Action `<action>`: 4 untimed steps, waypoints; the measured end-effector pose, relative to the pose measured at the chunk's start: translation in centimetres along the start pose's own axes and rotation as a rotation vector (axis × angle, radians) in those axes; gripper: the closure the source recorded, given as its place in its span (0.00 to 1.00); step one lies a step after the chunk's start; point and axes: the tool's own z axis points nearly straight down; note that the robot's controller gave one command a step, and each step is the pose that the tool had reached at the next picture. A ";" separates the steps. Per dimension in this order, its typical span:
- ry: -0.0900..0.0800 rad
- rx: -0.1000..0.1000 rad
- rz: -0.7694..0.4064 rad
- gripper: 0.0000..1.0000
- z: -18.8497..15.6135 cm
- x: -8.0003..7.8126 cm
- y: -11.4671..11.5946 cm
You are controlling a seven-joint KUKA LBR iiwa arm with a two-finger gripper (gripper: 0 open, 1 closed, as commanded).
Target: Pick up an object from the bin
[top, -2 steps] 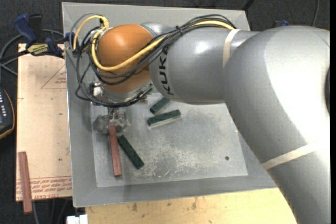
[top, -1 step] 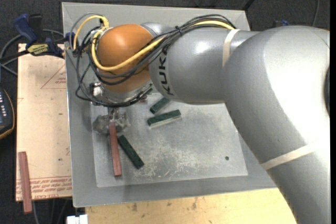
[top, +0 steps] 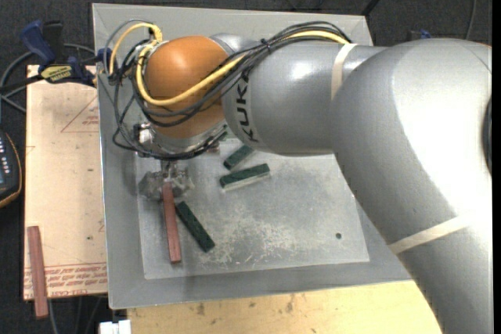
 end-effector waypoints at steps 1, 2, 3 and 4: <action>0.000 0.000 0.000 1.00 0.0 0.0 0.0; 0.000 0.000 0.000 1.00 0.0 0.0 0.0; 0.000 0.000 0.000 1.00 0.0 0.0 0.0; 0.004 0.001 0.012 1.00 -1.9 3.6 4.1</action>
Offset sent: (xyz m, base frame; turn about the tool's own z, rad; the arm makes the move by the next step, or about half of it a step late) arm 0.0000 0.0000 0.0000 0.0000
